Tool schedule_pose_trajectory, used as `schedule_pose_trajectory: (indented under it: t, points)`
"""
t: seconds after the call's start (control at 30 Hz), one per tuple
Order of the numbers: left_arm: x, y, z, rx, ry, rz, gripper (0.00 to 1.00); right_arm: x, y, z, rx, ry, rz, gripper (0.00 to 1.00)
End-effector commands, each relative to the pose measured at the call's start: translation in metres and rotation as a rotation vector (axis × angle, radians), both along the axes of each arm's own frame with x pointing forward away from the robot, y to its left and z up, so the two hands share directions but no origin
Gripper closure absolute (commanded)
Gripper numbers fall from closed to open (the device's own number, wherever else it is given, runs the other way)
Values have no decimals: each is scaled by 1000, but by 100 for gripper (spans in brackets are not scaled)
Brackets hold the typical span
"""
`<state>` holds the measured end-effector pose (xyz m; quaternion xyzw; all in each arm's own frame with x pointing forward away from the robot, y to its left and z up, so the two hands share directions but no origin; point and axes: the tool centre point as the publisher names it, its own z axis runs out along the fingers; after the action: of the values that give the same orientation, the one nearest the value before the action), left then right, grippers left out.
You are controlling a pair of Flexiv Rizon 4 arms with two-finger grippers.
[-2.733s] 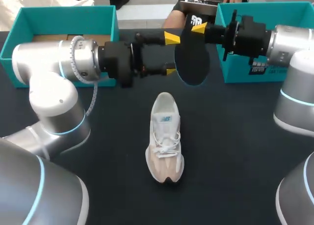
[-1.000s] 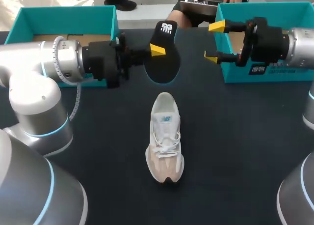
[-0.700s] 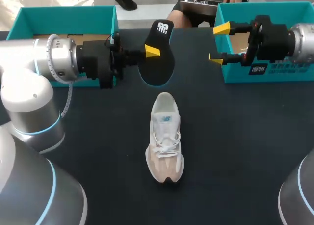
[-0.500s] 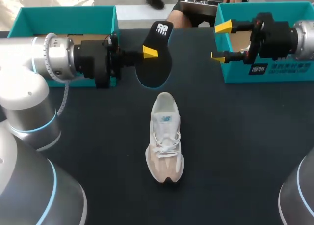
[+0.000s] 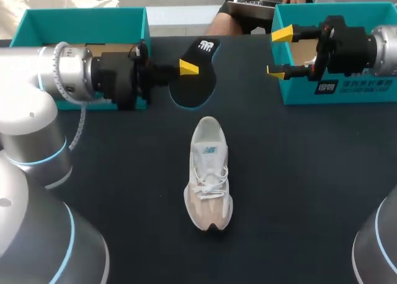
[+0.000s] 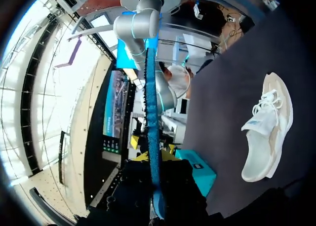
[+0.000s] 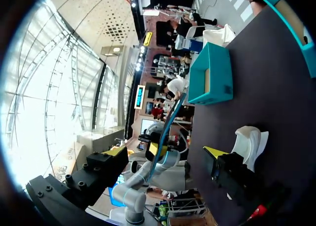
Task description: Take the shoe out of the shoebox, open the shoe tongue, remove and reinsert the insole, then place the shoe into the shoebox
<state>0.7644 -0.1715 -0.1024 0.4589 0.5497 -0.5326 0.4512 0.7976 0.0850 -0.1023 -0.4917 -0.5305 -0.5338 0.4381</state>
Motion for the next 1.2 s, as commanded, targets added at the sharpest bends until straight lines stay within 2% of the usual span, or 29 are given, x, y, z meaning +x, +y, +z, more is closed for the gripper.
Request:
schedule_pose_trajectory:
  t: [0.03,0.13,0.33,0.4,0.53,0.57,1.0,1.03,1.1,1.13,1.17,1.2]
  points:
    - [-7,14,17,313,691,-86,100,0,1,0,-1,0,-2,0]
    - [-7,17,16,362,831,-134,100,0,1,0,-1,0,-2,0]
    - [-14,14,7,325,1010,-151,100,0,1,0,-1,0,-2,0]
    - [-17,14,5,332,1026,-157,100,0,1,0,-1,0,-2,0]
    - [-21,15,4,266,1103,-177,100,0,1,0,-1,0,-2,0]
    - [-21,15,5,241,1111,-177,100,0,1,0,-1,0,-2,0]
    - [-21,15,5,241,1111,-177,100,0,1,0,-1,0,-2,0]
    - [-22,14,1,276,1258,-162,100,0,1,0,-1,0,-2,0]
    - [-21,13,-3,282,1418,-99,100,0,1,0,-1,0,-2,0]
    - [-19,13,-6,328,1536,-15,100,0,1,0,-1,0,-2,0]
    - [-19,14,-4,300,1597,-48,100,0,1,0,-1,0,-2,0]
    - [-18,15,-2,331,1684,17,100,0,1,0,-1,0,-2,0]
